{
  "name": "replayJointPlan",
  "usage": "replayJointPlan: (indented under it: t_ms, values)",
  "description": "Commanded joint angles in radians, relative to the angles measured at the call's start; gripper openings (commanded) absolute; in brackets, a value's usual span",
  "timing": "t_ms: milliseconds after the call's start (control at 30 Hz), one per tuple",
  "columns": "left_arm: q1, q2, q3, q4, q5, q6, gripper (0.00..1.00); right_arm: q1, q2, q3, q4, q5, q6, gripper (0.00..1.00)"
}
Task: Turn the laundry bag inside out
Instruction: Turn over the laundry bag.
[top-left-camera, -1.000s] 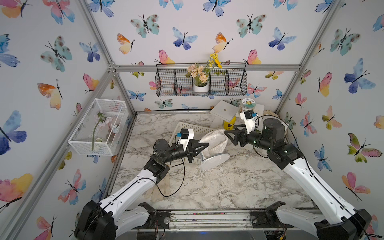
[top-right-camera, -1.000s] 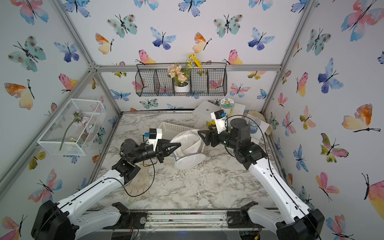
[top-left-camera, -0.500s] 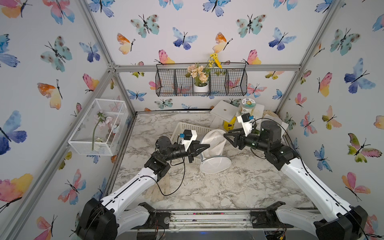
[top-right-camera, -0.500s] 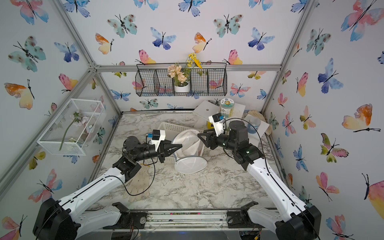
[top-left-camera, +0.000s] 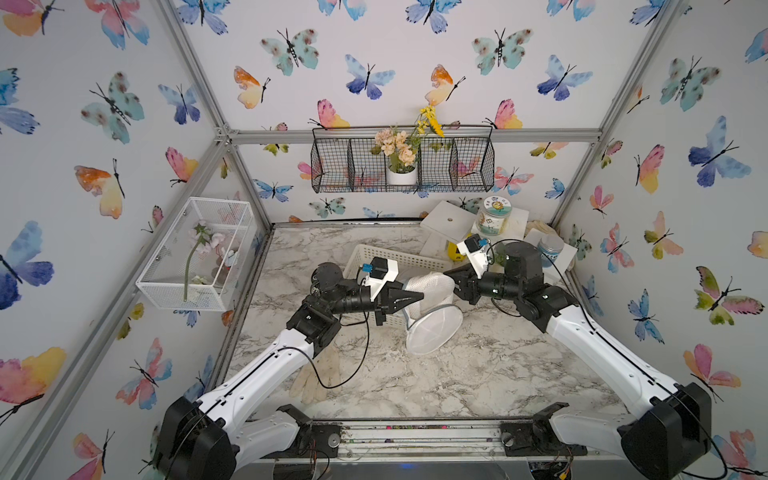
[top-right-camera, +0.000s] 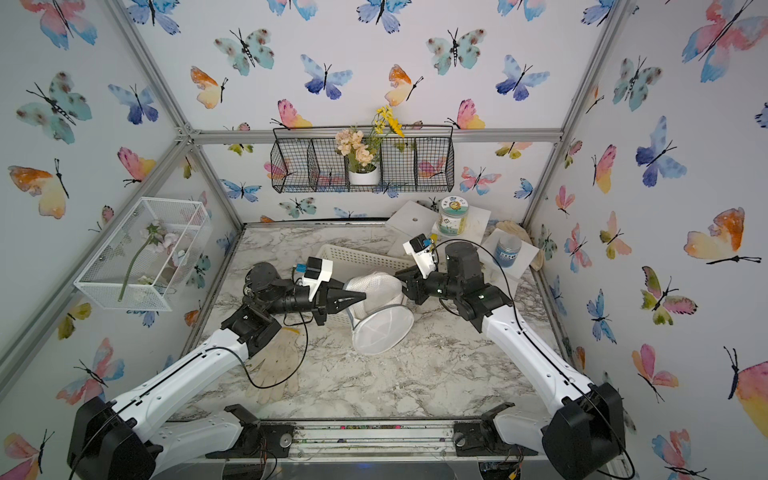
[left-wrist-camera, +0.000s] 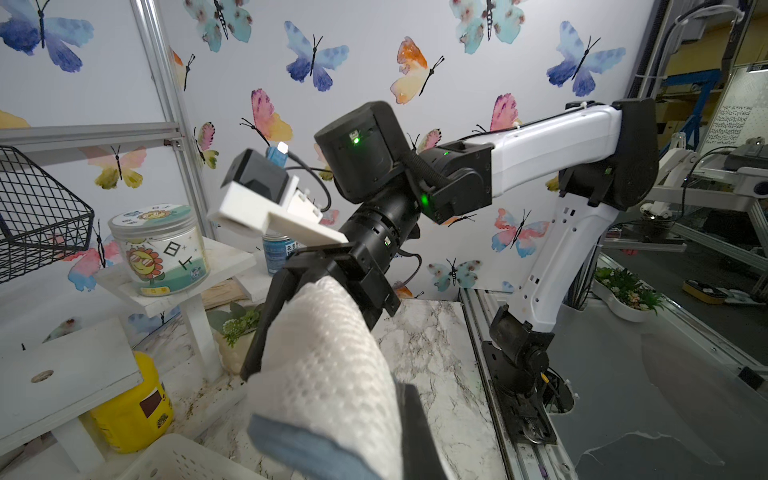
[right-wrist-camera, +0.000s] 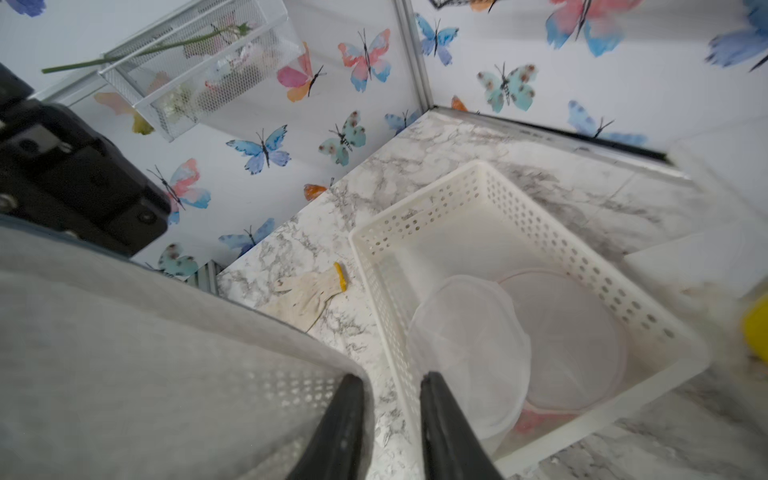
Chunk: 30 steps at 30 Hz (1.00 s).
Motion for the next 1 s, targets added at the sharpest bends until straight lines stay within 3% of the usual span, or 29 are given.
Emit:
replayJointPlan:
  t_ms: [0, 67, 133, 267, 367, 467, 567, 700, 967]
  values:
    - [0.001, -0.012, -0.009, 0.207, -0.046, -0.092, 0.0, -0.008, -0.006, -0.044, -0.012, -0.105, -0.025, 0.44]
    - [0.001, -0.014, -0.027, 0.212, -0.102, -0.105, 0.0, -0.01, -0.061, -0.04, 0.002, 0.02, -0.019, 0.6]
    - [0.001, -0.016, -0.035, 0.163, -0.134, -0.091, 0.0, -0.014, -0.123, -0.033, 0.008, 0.188, -0.019, 0.69]
    - [0.006, -0.024, -0.058, 0.108, -0.149, -0.073, 0.0, -0.016, -0.226, -0.048, -0.022, 0.505, -0.109, 0.75]
    - [0.015, -0.024, -0.073, 0.103, -0.145, -0.073, 0.0, -0.016, -0.272, -0.081, -0.089, 0.569, -0.256, 0.77]
    - [0.02, -0.019, -0.081, 0.106, -0.134, -0.076, 0.0, -0.016, -0.301, -0.103, -0.159, 0.537, -0.375, 0.76]
    - [0.02, -0.01, -0.072, 0.085, -0.084, -0.062, 0.0, -0.016, -0.321, -0.085, -0.155, 0.376, -0.477, 0.7]
    - [0.02, -0.006, -0.05, 0.001, -0.03, 0.015, 0.0, -0.016, -0.314, -0.048, -0.056, 0.165, -0.508, 0.65]
    - [0.02, 0.017, 0.011, -0.143, 0.037, 0.133, 0.0, -0.015, -0.199, 0.02, -0.064, -0.119, -0.582, 0.58]
